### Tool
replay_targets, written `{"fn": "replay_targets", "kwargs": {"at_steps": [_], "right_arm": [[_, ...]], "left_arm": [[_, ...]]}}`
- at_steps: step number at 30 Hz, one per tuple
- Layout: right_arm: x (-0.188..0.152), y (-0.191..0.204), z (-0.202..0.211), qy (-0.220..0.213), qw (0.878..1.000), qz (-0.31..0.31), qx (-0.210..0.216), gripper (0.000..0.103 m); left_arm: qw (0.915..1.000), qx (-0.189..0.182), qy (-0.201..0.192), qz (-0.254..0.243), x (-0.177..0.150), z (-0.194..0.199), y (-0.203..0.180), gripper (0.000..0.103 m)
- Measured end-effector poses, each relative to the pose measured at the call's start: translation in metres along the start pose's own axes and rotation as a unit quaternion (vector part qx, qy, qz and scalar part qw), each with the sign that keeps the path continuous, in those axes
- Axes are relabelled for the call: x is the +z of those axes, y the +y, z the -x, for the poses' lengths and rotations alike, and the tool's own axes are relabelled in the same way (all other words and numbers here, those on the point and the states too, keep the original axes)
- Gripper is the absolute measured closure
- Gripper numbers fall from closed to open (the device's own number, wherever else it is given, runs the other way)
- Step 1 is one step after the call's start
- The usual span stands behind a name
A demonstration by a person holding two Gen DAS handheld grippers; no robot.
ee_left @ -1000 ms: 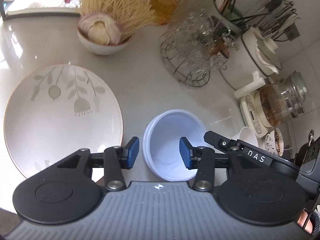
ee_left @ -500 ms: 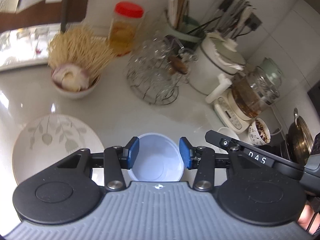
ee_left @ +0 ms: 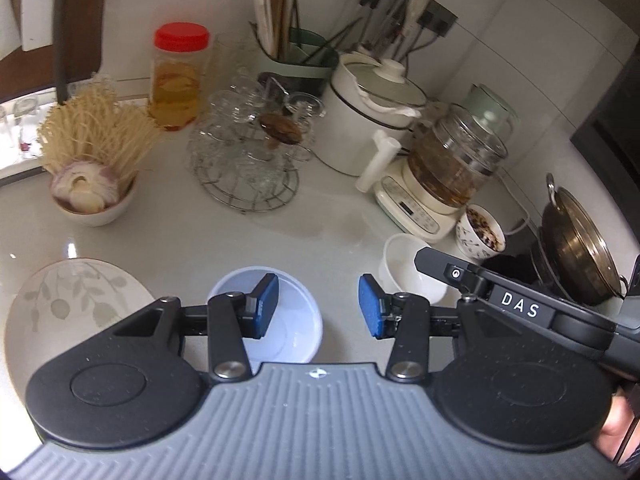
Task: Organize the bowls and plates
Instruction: 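Move both grippers toward the plain white bowl near the tea maker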
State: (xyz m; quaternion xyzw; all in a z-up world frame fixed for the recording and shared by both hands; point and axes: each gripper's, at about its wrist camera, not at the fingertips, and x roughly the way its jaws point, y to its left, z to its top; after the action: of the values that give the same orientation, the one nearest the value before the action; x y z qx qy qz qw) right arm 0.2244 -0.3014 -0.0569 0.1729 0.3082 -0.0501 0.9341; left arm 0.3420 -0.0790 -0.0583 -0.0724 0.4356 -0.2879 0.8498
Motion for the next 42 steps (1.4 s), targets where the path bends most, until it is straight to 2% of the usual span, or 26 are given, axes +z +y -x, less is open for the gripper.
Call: {"fn": "replay_targets", "kwargs": {"at_steps": [8, 11, 18, 28, 35, 42], "right_arm": [[-0.008, -0.019, 0.02, -0.016, 0.999, -0.019, -0.028, 0.065], [-0.009, -0.024, 0.03, -0.03, 0.998, -0.019, -0.045, 0.065], [-0.012, -0.046, 0.039, -0.03, 0.996, -0.042, -0.078, 0.065], [-0.016, -0.086, 0.034, -0.013, 0.989, -0.089, -0.118, 0.065], [-0.002, -0.12, 0.019, -0.01, 0.984, -0.119, -0.132, 0.065], [0.015, -0.146, -0.011, 0.01, 0.983, -0.13, -0.128, 0.065]], "left_arm": [[0.9993, -0.027, 0.012, -0.022, -0.007, -0.01, -0.022, 0.053], [0.998, -0.039, 0.021, -0.046, -0.011, -0.015, -0.034, 0.053], [0.9959, -0.056, 0.036, -0.061, -0.005, -0.036, -0.05, 0.053], [0.9903, -0.081, 0.087, -0.072, 0.003, -0.086, -0.076, 0.053], [0.9903, -0.077, 0.082, -0.081, 0.027, -0.121, -0.092, 0.053], [0.9876, -0.089, 0.107, -0.072, 0.045, -0.165, -0.1, 0.051]]}}
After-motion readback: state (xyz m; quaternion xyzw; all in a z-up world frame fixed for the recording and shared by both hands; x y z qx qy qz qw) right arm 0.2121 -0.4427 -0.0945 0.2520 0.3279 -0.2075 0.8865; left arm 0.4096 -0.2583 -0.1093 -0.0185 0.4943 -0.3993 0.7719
